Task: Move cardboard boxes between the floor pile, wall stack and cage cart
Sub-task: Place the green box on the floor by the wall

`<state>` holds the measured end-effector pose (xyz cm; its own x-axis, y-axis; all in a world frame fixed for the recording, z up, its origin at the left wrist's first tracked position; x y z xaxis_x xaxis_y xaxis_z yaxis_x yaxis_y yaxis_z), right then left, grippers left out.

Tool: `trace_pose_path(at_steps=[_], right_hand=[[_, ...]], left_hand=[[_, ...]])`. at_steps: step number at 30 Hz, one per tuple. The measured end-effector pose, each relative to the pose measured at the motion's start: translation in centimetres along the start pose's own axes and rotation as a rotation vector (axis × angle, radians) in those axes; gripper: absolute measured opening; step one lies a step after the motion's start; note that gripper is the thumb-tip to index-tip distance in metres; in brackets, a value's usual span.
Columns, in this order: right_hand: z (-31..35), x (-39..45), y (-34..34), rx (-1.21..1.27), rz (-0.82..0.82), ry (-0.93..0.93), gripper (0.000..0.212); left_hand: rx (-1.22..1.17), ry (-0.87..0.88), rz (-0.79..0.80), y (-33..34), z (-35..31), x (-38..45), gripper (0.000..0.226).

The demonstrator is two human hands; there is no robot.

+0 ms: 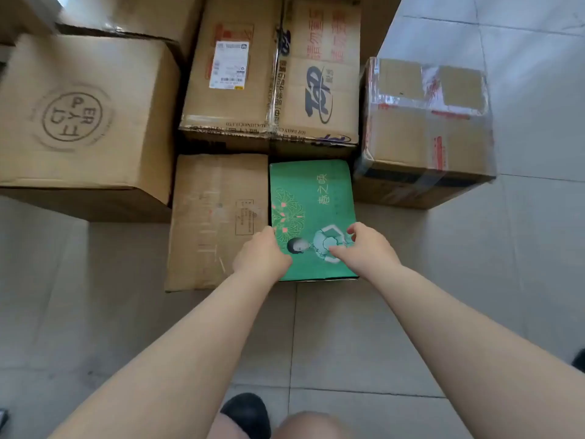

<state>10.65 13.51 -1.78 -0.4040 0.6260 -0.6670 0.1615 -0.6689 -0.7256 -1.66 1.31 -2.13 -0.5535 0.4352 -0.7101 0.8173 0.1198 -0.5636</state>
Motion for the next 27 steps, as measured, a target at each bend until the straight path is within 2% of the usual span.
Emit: trace_pose_path(at_steps=[3, 6, 9, 14, 20, 23, 27], right_hand=[[-2.0, 3.7, 3.2, 0.053, -0.067, 0.094, 0.071], [-3.0, 6.1, 5.5, 0.153, -0.077, 0.162, 0.089], [-3.2, 7.3, 6.9, 0.267, -0.073, 0.174, 0.083], [-4.1, 7.4, 8.2, 0.262, -0.05, 0.155, 0.071], [-6.2, 4.7, 10.4, 0.346, -0.062, 0.157, 0.067], [-6.3, 2.5, 11.0, 0.38, -0.066, 0.148, 0.066], [-5.6, -2.3, 8.8, 0.486, -0.077, 0.114, 0.061]], left_hand=[[-0.079, -0.022, -0.082, 2.5, 0.6, 3.9, 0.051], [-0.113, -0.052, -0.117, 4.4, 0.7, 6.0, 0.064], [-0.132, -0.039, -0.149, 5.3, 0.2, 6.8, 0.078], [-0.184, -0.06, -0.15, 6.6, 0.2, 6.9, 0.072], [-0.416, -0.236, -0.078, 8.8, 2.8, 5.8, 0.081], [-0.379, -0.205, -0.103, 8.8, 3.6, 3.7, 0.081], [-0.356, -0.138, -0.179, 5.9, 2.8, -1.4, 0.069]])
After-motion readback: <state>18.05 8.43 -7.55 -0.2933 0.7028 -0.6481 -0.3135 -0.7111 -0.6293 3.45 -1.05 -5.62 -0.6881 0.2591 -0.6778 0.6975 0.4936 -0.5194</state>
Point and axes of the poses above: each hand's wrist, its own x-axis towards the middle knuckle, its own y-axis out of the palm, z = x × y, the point moved 3 cm from there along x, towards the middle knuckle, and after that the axes turned 11 degrees about -x, right-handed, at the moved point
